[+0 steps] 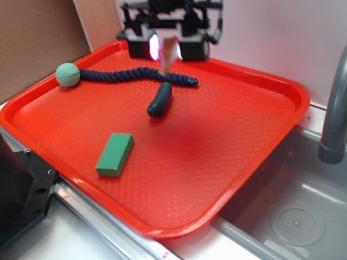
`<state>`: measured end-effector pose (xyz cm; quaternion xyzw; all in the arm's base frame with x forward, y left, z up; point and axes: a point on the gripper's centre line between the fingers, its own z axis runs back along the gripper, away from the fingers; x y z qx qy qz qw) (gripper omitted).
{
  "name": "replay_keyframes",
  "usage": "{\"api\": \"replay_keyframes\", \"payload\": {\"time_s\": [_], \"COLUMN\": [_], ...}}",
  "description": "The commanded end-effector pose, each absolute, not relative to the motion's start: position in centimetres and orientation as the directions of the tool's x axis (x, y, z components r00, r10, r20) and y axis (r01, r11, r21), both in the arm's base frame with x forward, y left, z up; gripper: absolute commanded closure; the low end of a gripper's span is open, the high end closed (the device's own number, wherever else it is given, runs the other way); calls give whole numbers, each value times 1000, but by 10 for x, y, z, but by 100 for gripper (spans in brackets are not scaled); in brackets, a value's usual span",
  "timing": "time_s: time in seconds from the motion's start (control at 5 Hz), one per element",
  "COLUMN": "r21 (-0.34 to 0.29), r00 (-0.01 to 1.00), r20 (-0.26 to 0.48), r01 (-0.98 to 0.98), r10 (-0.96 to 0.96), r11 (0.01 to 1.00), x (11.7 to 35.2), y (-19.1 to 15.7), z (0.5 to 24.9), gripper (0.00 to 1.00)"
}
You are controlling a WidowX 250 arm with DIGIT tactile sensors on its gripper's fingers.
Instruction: Grab the shell.
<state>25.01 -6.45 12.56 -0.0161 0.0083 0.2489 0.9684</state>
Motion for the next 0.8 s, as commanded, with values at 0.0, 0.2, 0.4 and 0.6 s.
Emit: {"api": "replay_keyframes", "payload": {"time_s": [0.0,0.2,0.4,0.6], "r21": [-161,-163,-124,-110], "r00": [942,951,952,950], "r20": [59,57,59,40], "r01": [-317,-291,-291,-303], "r10": [330,304,300,308], "r11": [935,943,949,947], "x": [227,219,219,228], "y": [12,25,20,19], "z": [179,176,165,161], "gripper": [100,100,100,100]}}
